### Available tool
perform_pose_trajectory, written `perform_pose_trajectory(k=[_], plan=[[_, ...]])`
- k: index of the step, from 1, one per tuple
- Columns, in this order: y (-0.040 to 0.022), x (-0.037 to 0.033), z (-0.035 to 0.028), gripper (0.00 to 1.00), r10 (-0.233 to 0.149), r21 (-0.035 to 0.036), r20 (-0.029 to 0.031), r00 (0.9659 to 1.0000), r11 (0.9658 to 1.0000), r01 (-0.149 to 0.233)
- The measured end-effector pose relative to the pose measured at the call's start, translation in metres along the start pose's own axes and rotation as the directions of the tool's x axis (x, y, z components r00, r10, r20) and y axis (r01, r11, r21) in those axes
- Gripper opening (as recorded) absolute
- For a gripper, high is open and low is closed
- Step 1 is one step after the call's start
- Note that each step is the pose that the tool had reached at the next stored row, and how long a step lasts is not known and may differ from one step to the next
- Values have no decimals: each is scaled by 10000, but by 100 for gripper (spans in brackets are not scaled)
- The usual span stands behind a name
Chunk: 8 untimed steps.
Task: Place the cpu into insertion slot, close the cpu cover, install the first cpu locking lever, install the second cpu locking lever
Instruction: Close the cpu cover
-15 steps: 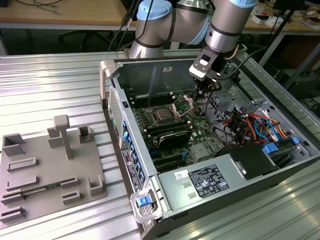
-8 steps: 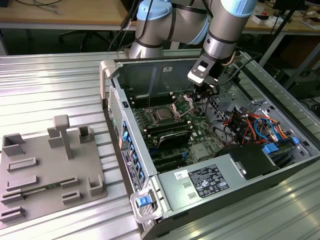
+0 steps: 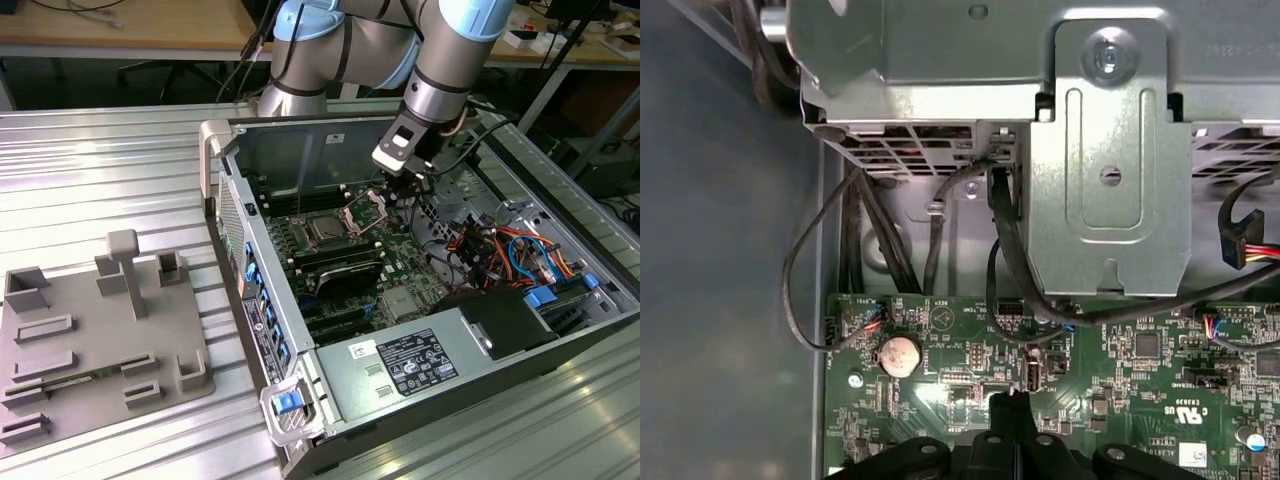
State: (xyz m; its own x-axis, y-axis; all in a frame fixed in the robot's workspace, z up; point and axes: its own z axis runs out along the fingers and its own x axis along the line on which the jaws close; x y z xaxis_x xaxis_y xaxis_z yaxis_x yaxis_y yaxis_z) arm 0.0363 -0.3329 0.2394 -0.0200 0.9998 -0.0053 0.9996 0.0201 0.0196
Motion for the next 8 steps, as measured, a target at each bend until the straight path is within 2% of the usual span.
perform_pose_trajectory(k=[8], plan=[[-74,6,-2,11,0,146,-3,10000,9999,0]])
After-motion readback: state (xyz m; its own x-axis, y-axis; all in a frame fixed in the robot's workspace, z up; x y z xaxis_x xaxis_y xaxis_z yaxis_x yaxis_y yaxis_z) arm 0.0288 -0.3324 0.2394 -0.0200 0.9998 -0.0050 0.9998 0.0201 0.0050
